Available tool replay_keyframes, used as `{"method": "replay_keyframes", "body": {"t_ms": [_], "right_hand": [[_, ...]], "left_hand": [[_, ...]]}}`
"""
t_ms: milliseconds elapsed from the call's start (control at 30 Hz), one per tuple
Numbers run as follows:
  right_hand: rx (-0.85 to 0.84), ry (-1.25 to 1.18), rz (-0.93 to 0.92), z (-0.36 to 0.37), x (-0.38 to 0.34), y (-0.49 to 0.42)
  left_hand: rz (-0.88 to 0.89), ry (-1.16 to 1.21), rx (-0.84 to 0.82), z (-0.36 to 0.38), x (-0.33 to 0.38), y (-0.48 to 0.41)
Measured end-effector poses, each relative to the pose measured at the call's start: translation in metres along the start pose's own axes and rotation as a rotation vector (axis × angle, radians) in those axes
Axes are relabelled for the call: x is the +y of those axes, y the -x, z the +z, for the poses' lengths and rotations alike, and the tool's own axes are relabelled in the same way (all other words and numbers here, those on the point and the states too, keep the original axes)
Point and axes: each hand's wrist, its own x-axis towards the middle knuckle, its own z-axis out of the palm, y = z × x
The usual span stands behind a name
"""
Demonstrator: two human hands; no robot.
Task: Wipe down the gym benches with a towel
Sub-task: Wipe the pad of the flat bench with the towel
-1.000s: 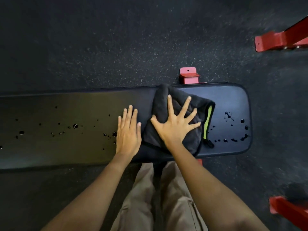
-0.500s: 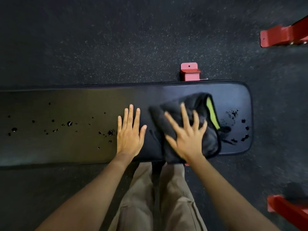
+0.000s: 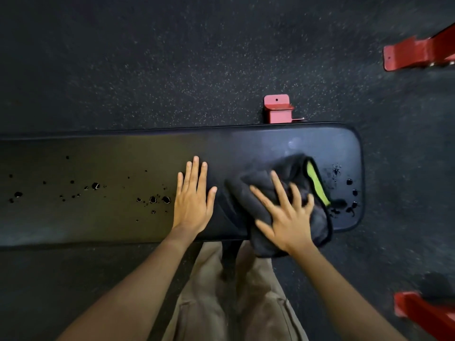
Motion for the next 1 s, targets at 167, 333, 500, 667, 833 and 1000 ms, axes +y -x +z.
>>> {"method": "replay_keyframes", "body": {"t_ms": [167,333,500,667,833,1000], "right_hand": [[-0.01,-0.094,0.468,-0.016,0.057,-0.017],[-0.038,-0.149,0.531,-0.027,0.068,-0.094],[-0.02,-0.017,0.14,-0.009,0.086,0.014],[-0.032,-0.202,0.687,-0.024,0.118,-0.016],[-0.114,-0.332,0.644,-0.041,0.15,-0.107],[0.033,-0.329,0.776,-0.021,0.134,-0.03]], "left_hand": [[0.061,0.012,-0.024,0.009,0.035,-0.009],[0.072,0.027,0.018,0.015,0.062,-0.027],[0.045,0.033,0.051,0.017,0.082,-0.038],[0.089,0.045,0.036,0.027,0.11,-0.051],[0.083,-0.049,0.008,0.04,0.121,-0.056],[0.08,-0.083,0.006,0.041,0.121,-0.055]]}}
